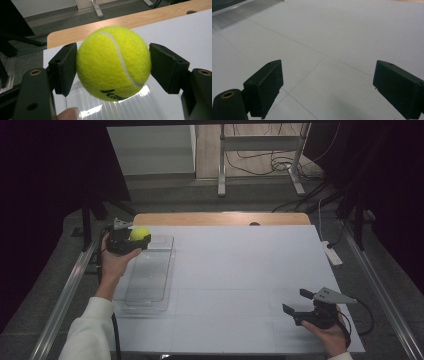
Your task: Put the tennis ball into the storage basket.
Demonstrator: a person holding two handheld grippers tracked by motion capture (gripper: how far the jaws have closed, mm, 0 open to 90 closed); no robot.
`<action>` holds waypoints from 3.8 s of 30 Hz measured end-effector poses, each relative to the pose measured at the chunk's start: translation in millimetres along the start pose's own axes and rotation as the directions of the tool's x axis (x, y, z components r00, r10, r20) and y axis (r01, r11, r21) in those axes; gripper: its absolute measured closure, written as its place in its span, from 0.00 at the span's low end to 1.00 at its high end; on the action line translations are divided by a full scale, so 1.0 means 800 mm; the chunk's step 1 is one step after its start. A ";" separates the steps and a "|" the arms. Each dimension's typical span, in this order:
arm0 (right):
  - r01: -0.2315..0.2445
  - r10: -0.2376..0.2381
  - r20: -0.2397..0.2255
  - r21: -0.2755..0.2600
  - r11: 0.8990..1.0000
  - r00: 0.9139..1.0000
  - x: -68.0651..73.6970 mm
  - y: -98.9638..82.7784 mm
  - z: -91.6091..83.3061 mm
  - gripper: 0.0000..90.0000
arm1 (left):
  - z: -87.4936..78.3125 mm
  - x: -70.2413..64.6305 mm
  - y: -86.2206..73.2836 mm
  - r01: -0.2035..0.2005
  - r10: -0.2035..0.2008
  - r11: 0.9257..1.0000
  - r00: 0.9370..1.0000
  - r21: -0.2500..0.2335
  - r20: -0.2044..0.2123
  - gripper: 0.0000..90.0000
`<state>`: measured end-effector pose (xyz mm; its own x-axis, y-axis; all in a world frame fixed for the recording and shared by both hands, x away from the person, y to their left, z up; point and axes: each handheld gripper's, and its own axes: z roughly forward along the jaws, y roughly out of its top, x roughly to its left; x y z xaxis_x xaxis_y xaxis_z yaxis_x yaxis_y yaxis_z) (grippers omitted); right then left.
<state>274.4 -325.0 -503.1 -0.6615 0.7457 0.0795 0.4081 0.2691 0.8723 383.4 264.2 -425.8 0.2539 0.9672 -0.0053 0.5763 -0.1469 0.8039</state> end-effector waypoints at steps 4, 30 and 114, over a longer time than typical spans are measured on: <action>0.000 0.000 0.001 0.000 1.000 1.000 0.000 0.000 0.000 0.11 | 0.004 0.006 -0.005 0.007 -0.007 1.000 1.000 0.020 -0.008 0.31; -0.008 0.008 -0.001 0.001 1.000 1.000 -0.001 -0.001 0.001 0.11 | 0.041 0.004 -0.013 0.000 -0.001 0.993 1.000 0.115 0.002 0.30; -0.001 0.001 -0.001 0.003 1.000 1.000 -0.003 -0.002 0.000 0.11 | 0.091 -0.003 -0.034 0.004 0.003 0.968 1.000 0.253 -0.026 0.18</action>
<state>275.1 -327.0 -504.3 -0.6620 0.7451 0.0812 0.4105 0.2698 0.8710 423.5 250.8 -490.6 0.2350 0.9719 0.0126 0.7549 -0.1906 0.6275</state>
